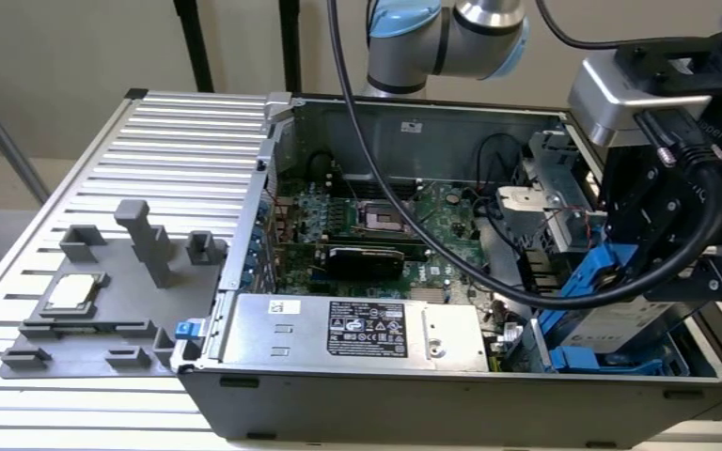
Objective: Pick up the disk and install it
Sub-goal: 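Insert the disk into the insertion slot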
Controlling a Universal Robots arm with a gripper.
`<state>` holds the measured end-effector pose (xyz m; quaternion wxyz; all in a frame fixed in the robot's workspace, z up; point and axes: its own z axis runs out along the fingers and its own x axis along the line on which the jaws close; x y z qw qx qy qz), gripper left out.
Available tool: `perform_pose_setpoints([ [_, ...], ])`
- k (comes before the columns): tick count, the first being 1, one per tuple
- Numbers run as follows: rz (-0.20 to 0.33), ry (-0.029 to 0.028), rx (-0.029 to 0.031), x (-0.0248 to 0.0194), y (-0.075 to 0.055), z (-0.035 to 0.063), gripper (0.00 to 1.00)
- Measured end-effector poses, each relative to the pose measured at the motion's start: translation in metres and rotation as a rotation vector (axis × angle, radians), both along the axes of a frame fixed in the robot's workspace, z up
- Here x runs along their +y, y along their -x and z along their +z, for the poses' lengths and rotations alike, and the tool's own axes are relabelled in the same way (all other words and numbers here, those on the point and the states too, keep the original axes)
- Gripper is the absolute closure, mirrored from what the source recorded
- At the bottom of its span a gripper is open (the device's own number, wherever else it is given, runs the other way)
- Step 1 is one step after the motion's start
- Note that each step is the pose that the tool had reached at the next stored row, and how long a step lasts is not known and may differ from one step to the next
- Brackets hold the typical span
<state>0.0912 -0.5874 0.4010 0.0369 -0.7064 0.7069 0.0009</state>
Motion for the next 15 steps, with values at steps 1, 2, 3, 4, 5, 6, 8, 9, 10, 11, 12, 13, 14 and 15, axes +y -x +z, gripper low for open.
perform_pose_setpoints([
  [1,0.0,0.0,0.0,0.0,0.0001,-0.0006,0.67],
  [2,0.001,-0.0001,0.0001,0.0,0.0003,-0.0011,0.67],
  [3,0.001,-0.0001,0.0002,0.0,0.0004,-0.0017,0.66],
  [4,0.001,0.0002,0.0001,0.0,0.0005,-0.0021,0.66],
  [5,0.001,0.0001,0.0,0.0,0.0006,-0.0027,0.66],
  [6,0.002,0.0002,-0.0001,0.0,0.0006,-0.0032,0.59],
  [8,0.002,0.0,-0.0001,0.0,0.0006,-0.004,0.59],
  [9,0.002,0.0,0.0,0.0,0.0005,-0.0041,0.59],
  [10,0.002,0.0,0.0001,0.0,-0.0003,-0.0042,0.59],
  [11,0.002,0.0,0.0,-0.0001,-0.0016,-0.0042,0.59],
  [12,0.002,-0.0002,0.0,-0.0001,-0.0034,-0.0043,0.59],
  [13,0.003,-0.0001,0.0,0.0,-0.0048,-0.0043,0.59],
  [14,0.003,-0.0001,0.0,0.0001,-0.0053,-0.0043,0.59],
  [15,0.003,-0.0001,0.0,0.0001,-0.0055,-0.0042,0.59],
])
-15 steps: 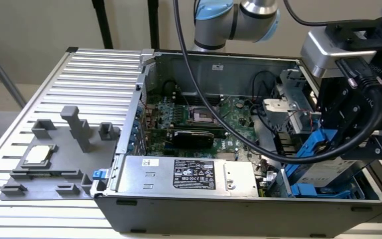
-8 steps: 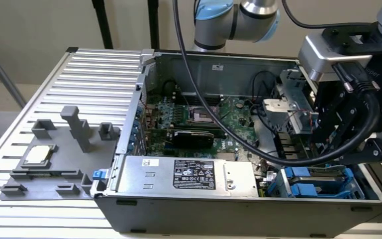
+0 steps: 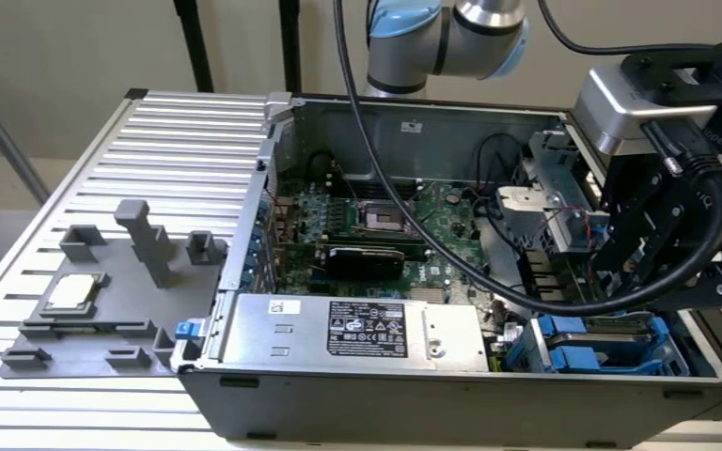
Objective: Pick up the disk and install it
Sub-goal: 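Insert the disk into the insertion slot, then insert the first disk wire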
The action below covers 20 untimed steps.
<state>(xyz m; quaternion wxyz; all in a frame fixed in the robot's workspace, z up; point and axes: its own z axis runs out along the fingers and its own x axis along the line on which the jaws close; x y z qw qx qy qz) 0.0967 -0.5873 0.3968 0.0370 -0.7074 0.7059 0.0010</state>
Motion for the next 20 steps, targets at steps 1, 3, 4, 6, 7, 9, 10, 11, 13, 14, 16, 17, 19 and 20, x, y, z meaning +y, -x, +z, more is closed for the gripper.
perform_pose_setpoints([
  [1,0.0,0.0001,0.0001,0.0,0.0,0.0001,0.59],
  [3,0.0,0.0,0.0001,-0.0001,0.0,0.0,0.59],
  [4,0.0,0.0001,0.0001,-0.0001,0.0,0.0,0.59],
  [6,0.0,0.0,0.0001,-0.0002,0.0,0.0,0.59],
  [7,0.0,0.0001,0.0001,-0.0002,0.0,0.0,0.59],
  [9,0.0,0.0,0.0001,-0.0002,0.0,0.0,0.59],
  [10,0.0,0.0001,0.0001,-0.0002,0.0,0.0,0.59],
  [11,0.0,0.0001,0.0001,-0.0003,0.0,0.0,0.59],
  [13,0.0,0.0001,0.0001,-0.0003,0.0,0.0,0.59],
  [14,0.0,0.0,0.0001,-0.0003,0.0,0.0,0.59],
  [16,0.0,0.0001,0.0001,-0.0003,0.0,0.0,0.59],
  [17,0.0,0.0002,0.0,-0.0003,-0.001,0.0,0.59],
  [19,0.0,0.0003,0.0011,-0.0001,-0.009,-0.0005,0.59],
  [20,0.0,0.0002,0.0021,0.0003,-0.013,-0.0012,0.59],
])
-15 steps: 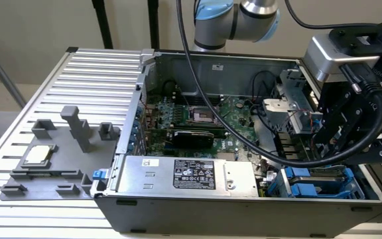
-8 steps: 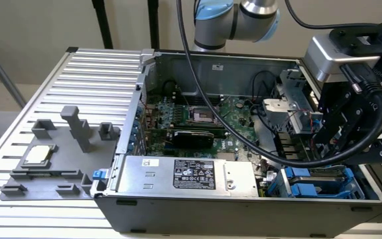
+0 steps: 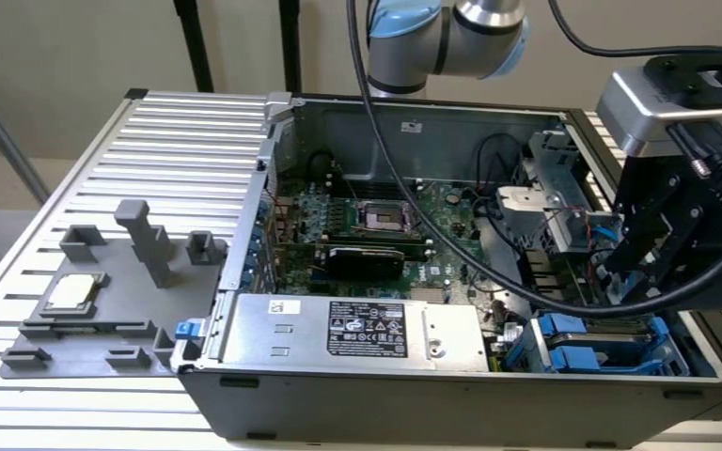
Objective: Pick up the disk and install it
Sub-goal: 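Insert the first disk wire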
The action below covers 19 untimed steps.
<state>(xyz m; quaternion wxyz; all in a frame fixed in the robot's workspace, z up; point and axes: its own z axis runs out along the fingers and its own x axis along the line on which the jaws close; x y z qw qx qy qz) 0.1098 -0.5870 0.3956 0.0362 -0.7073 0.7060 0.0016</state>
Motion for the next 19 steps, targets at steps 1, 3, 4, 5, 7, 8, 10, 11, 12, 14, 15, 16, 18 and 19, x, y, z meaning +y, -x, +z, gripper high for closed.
perform_pose_setpoints([
  [1,0.0,0.0,0.0008,0.0004,-0.005,-0.0014,0.59],
  [3,0.0,0.0002,0.0012,0.0018,-0.013,-0.005,0.59],
  [4,0.0,0.0003,0.0012,0.0028,-0.017,-0.0067,0.59],
  [5,0.0,0.0005,0.0012,0.0042,-0.021,-0.0085,0.59],
  [7,0.0,0.0001,0.0012,0.0078,-0.026,-0.0123,0.59],
  [8,0.0,0.0003,0.0012,0.01,-0.027,-0.0141,0.59],
  [10,0.0,0.0006,0.0011,0.0145,-0.028,-0.0177,0.62],
  [11,0.0,0.0008,0.0012,0.0168,-0.028,-0.0194,0.68],
  [12,0.0,0.001,0.0012,0.0191,-0.029,-0.0212,0.75],
  [14,0.001,0.0026,0.0012,0.0219,-0.033,-0.025,0.8],
  [15,0.001,0.0035,0.0012,0.0226,-0.035,-0.0269,0.8],
  [16,0.001,0.0048,0.0012,0.0234,-0.038,-0.0285,0.8],
  [18,0.001,0.0067,0.0012,0.025,-0.04,-0.0322,0.87],
  [19,0.001,0.0072,0.0012,0.0258,-0.04,-0.0339,0.87],
])
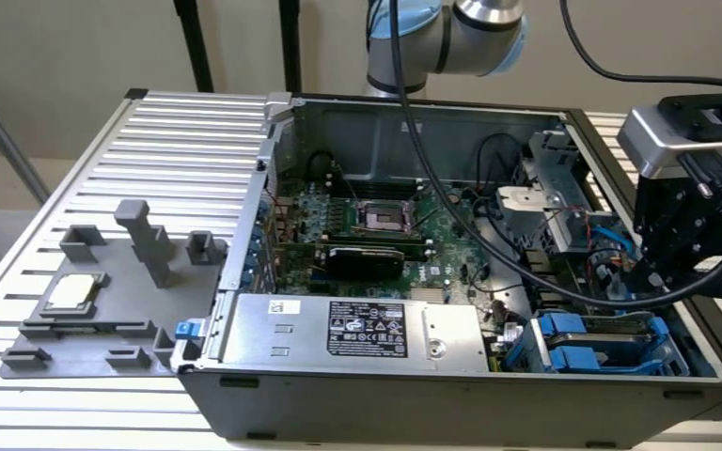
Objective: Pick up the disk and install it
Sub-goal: 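Insert the first disk wire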
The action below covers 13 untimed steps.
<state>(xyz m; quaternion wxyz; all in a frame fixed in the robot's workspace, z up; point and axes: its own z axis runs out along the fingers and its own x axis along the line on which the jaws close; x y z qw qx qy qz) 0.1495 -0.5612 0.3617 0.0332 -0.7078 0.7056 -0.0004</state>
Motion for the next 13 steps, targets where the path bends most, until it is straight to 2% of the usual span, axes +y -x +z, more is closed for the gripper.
perform_pose_setpoints([
  [3,0.0,0.0007,0.0,0.0031,0.0,-0.005,0.85],
  [6,0.003,0.0012,-0.0001,0.0065,0.001,-0.0066,0.73],
  [7,0.005,0.0011,0.0001,0.007,0.002,-0.0067,0.73],
  [8,0.008,0.0012,0.0001,0.0073,0.004,-0.0068,0.66],
  [13,0.019,0.0013,0.0006,0.0074,0.016,-0.007,0.66],
])
